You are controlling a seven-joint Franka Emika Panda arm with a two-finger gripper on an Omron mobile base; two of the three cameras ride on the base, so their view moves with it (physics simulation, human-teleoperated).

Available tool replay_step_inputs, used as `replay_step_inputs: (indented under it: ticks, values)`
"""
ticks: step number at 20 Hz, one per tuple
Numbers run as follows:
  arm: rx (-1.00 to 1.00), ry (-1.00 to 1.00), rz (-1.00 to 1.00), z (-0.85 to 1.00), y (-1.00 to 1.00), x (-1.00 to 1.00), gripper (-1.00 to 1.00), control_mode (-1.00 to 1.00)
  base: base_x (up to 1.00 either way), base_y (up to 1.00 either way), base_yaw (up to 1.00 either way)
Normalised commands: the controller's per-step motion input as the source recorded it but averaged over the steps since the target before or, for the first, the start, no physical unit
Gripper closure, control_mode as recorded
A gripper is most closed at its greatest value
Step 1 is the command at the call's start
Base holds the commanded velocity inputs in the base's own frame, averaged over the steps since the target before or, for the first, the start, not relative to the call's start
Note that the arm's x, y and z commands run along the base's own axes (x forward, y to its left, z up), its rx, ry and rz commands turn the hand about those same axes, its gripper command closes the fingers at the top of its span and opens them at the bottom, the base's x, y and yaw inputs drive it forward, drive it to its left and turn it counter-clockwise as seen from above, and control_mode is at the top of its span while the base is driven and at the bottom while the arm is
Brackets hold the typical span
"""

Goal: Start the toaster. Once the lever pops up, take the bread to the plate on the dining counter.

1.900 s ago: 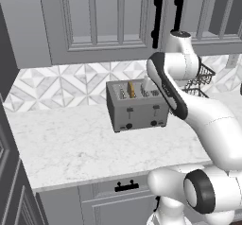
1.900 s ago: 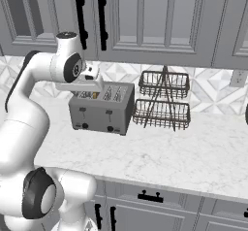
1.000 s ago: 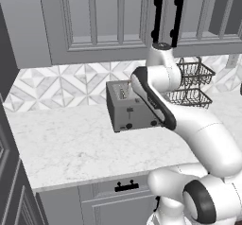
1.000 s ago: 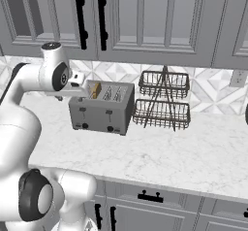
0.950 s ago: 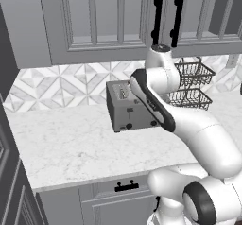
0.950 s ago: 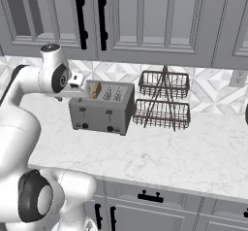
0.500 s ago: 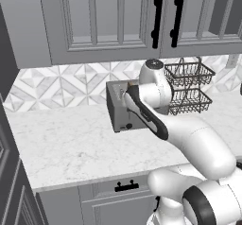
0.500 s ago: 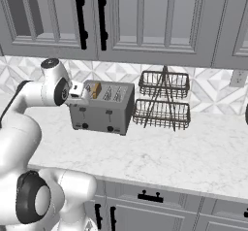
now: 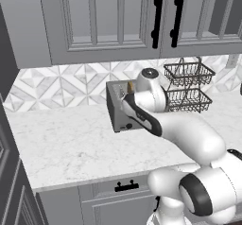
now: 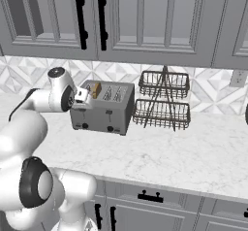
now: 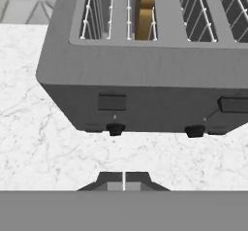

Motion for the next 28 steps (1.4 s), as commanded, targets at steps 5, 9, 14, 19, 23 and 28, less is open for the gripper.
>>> replay_step_inputs:
  ticks: [5,9,14,19,23,28]
  values:
    - [0.0,0.0,0.0,-0.17,0.04,0.46,1.0,-1.0,0.0,0.0,0.0]
    - [0.0,0.0,0.0,-0.16,0.11,0.46,1.0,-1.0,0.0,0.0,0.0]
    - [0.0,0.0,0.0,-0.19,0.18,0.43,1.0,-1.0,0.0,0.0,0.0]
    - [0.0,0.0,0.0,-0.21,0.11,0.38,1.0,-1.0,0.0,0.0,0.0]
    - [0.0,0.0,0.0,-0.27,0.0,0.08,1.0,-1.0,0.0,0.0,0.0]
    - [0.0,0.0,0.0,-0.45,0.0,0.0,1.0,-1.0,0.0,0.0,0.0]
